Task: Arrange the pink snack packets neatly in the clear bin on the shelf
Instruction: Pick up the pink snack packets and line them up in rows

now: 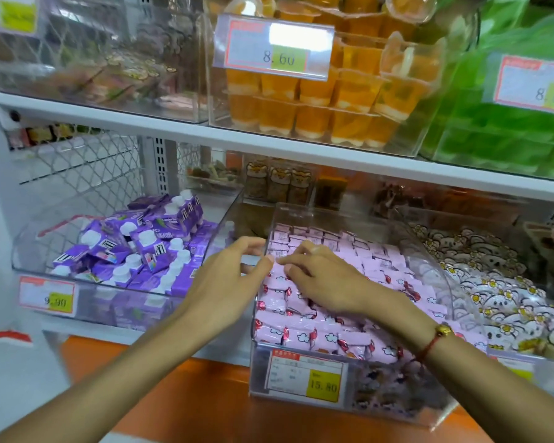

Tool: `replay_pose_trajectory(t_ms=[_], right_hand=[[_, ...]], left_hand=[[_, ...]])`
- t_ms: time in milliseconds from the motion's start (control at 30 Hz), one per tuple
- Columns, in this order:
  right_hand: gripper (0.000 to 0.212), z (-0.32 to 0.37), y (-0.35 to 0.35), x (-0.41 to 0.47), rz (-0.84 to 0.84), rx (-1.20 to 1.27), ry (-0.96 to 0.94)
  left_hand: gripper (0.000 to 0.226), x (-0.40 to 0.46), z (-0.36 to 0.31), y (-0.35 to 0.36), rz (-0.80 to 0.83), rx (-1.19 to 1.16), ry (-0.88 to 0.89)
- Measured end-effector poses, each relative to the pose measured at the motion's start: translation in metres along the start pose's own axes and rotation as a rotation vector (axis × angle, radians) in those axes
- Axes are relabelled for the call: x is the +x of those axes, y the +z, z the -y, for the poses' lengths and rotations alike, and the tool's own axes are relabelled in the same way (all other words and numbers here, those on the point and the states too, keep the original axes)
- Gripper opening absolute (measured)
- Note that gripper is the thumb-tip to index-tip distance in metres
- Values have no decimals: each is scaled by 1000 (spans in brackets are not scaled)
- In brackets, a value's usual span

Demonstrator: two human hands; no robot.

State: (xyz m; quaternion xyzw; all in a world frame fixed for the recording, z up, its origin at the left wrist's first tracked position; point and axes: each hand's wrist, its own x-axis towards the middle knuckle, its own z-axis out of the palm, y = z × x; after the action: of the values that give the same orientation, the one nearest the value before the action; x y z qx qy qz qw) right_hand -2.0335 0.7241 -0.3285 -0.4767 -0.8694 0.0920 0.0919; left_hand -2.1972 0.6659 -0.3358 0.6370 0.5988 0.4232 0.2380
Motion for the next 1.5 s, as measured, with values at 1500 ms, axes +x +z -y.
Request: replay_pose_trajectory(t_ms=[1500], right_hand=[[42,24,-37,-37,-432,1555,302]], left_hand=[[47,-8,-16,1,-163,161,648]])
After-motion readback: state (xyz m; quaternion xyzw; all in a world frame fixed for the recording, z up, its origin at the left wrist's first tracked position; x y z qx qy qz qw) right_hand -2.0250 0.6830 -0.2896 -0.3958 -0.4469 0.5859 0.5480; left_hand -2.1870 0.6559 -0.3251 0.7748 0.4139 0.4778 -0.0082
